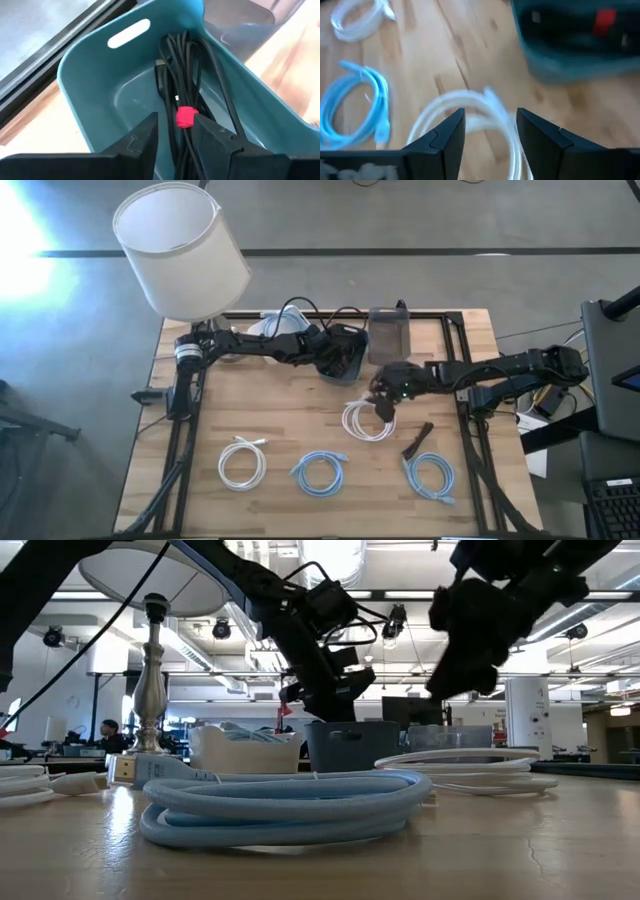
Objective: Pick & Place USB Port
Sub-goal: Put the black cable into the blue bin
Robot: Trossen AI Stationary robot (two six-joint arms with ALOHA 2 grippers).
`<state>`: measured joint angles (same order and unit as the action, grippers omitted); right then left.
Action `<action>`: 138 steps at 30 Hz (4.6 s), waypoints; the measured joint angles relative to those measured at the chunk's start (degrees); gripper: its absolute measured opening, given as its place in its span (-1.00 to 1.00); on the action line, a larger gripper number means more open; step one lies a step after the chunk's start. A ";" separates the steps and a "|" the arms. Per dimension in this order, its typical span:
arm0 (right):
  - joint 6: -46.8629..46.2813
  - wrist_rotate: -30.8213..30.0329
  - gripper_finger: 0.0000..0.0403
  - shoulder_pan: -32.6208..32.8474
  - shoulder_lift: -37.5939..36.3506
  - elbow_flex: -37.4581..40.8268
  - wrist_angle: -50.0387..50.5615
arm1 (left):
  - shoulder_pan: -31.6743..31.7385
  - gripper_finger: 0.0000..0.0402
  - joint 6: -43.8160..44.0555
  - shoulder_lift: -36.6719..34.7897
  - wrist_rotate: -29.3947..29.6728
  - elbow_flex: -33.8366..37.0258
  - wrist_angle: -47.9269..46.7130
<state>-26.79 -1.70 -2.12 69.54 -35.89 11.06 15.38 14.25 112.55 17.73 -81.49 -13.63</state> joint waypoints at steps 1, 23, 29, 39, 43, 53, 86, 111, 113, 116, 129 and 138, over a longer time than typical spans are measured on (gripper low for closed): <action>-1.00 -0.01 -0.13 0.73 0.00 0.03 1.44 | 0.00 -0.36 -0.32 0.00 -0.12 0.02 -0.02; -7.57 -5.37 -0.13 25.31 0.00 0.12 4.98 | -0.22 -0.36 -3.86 -0.04 -2.61 -0.88 0.09; -4.31 0.64 -0.13 27.49 0.00 0.12 9.83 | -0.22 -0.37 -4.06 -0.04 -4.69 -0.88 0.11; -4.15 3.19 -0.13 30.56 -0.02 0.52 31.21 | -0.22 -0.37 -6.11 -0.07 -4.70 -0.86 0.28; 2.60 3.12 -0.13 31.05 -0.02 1.53 30.07 | -0.22 -0.37 -6.99 -0.07 -4.68 -0.85 0.33; 9.43 0.40 -0.13 31.00 -0.04 8.54 21.31 | -0.22 -0.37 -7.09 -0.07 -4.64 -0.77 0.31; -3.35 -26.50 -0.67 30.71 0.00 -12.01 19.62 | -1.06 -0.37 -15.89 -10.10 -13.71 -0.72 2.09; -25.58 -44.84 -0.66 8.69 -0.02 -8.15 -3.48 | -11.24 -0.42 -26.51 -23.07 -14.14 19.23 21.14; -24.40 -44.74 -0.66 6.42 0.22 -7.79 -5.89 | -11.74 -0.42 -27.22 -25.46 -14.17 21.37 21.22; -24.54 -44.53 -0.66 3.08 1.89 -7.71 -7.64 | -12.88 -0.42 -27.23 -28.22 -14.21 26.18 21.86; -25.56 -33.59 -0.66 -5.40 23.56 -8.39 -34.37 | -16.97 -0.42 -27.59 -33.94 -14.25 40.00 35.74; -26.74 -30.81 -0.64 -8.02 33.22 -13.41 -34.34 | -17.86 -0.42 -26.56 -33.92 -14.26 40.65 35.99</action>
<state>-53.53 -32.51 -10.14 102.76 -49.29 -23.28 -2.49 -12.31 78.63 3.47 -40.84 22.36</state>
